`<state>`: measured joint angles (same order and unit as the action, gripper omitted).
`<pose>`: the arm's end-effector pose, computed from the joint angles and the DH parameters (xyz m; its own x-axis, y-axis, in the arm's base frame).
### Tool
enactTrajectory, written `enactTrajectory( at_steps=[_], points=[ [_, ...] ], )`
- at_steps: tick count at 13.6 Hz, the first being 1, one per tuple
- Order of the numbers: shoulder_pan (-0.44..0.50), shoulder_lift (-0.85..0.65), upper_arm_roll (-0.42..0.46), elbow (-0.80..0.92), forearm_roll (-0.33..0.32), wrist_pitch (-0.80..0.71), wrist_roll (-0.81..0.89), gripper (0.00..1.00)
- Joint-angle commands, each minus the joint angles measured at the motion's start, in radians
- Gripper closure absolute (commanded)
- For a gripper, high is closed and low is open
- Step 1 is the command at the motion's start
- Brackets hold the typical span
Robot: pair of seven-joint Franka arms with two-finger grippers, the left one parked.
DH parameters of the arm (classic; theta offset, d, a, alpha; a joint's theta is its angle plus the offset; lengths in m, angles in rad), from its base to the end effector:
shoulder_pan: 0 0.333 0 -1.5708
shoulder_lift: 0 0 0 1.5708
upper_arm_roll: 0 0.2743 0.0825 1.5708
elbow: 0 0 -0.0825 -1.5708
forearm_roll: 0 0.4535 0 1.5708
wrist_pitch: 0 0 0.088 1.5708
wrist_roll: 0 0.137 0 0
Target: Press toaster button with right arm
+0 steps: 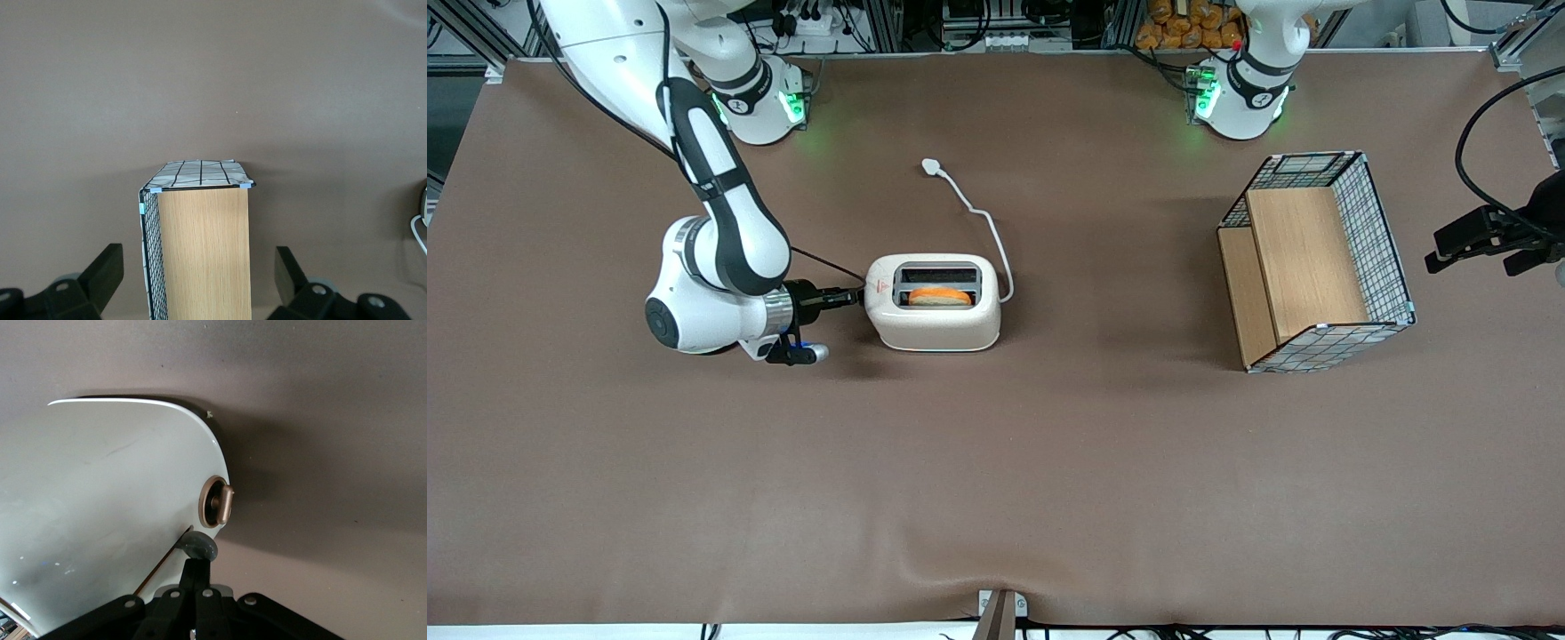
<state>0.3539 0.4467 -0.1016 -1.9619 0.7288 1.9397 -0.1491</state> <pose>0.5584 0.2063 0.1159 0.8967 0.0897 -0.4336 -0.1473 -0.8630 -0.4833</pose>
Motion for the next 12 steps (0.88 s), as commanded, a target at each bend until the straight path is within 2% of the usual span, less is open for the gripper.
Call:
enactTrajectory(
  at_steps=[1,12],
  points=[
    [0.011,0.047,0.008,-0.008,0.024,0.073,-0.037,1.00],
    [0.014,0.073,0.008,-0.006,0.030,0.093,-0.040,1.00]
  ],
)
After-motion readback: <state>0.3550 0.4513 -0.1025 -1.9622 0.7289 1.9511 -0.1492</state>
